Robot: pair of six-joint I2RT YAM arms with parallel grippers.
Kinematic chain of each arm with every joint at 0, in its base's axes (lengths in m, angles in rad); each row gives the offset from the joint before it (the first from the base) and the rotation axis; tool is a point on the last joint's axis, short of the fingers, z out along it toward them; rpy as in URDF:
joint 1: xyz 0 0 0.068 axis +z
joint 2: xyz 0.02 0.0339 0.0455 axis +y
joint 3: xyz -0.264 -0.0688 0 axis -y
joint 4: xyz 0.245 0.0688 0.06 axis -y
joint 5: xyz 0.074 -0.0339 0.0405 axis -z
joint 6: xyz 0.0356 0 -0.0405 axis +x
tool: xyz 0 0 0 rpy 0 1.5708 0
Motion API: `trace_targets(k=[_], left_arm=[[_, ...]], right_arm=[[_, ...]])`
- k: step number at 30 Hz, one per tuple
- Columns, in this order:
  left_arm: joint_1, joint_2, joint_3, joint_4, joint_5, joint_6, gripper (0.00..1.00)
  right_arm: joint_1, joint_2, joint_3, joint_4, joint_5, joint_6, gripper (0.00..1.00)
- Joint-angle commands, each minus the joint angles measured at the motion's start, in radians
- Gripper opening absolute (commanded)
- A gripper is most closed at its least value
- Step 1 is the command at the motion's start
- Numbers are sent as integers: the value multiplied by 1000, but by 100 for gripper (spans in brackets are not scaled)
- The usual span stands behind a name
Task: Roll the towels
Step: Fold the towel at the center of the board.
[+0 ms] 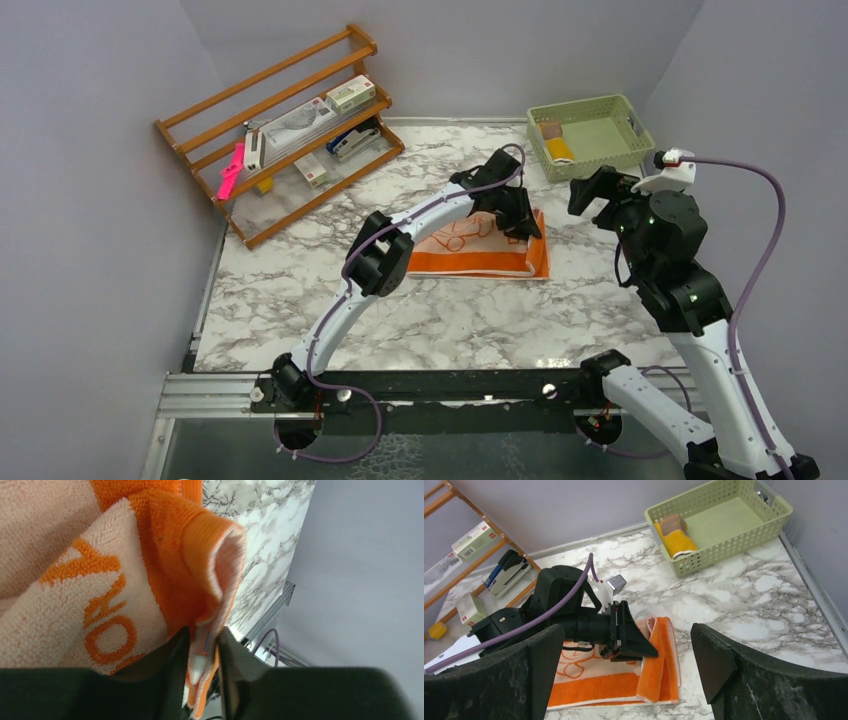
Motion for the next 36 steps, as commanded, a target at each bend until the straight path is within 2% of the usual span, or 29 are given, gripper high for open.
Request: trace_targets(k=[1, 2, 3, 5, 11, 15, 20, 25, 30, 31, 33, 36], left_arm=[[1, -8, -36, 122, 33, -27, 38], [5, -18, -36, 138, 33, -27, 45], [11, -29, -33, 152, 37, -27, 56], [35, -61, -31, 169, 47, -18, 72], [222, -227, -170, 197, 113, 61, 75], [368, -334, -325, 183, 146, 186, 75], [464, -426, -540, 176, 114, 329, 61], [466, -433, -650, 179, 151, 387, 42], [460, -480, -726, 230, 206, 407, 37], [454, -480, -736, 236, 225, 407, 33], [438, -476, -762, 248, 241, 413, 19], [423, -462, -796, 258, 225, 421, 11]], right_arm=[[4, -21, -16, -87, -24, 35, 100], [5, -34, -38, -77, -35, 31, 100], [5, -46, -59, -63, -43, 26, 100], [5, -62, -81, -45, -59, 25, 100], [5, -5, -104, 37, -207, 33, 98], [4, 168, -150, 108, -325, 58, 96], [5, 391, -184, 268, -418, 114, 94], [3, 588, -143, 363, -432, 110, 92], [-27, 732, -125, 438, -472, 103, 86], [-37, 754, -125, 449, -487, 106, 84], [-50, 797, -123, 464, -512, 110, 83], [-60, 836, -126, 480, -541, 108, 83]])
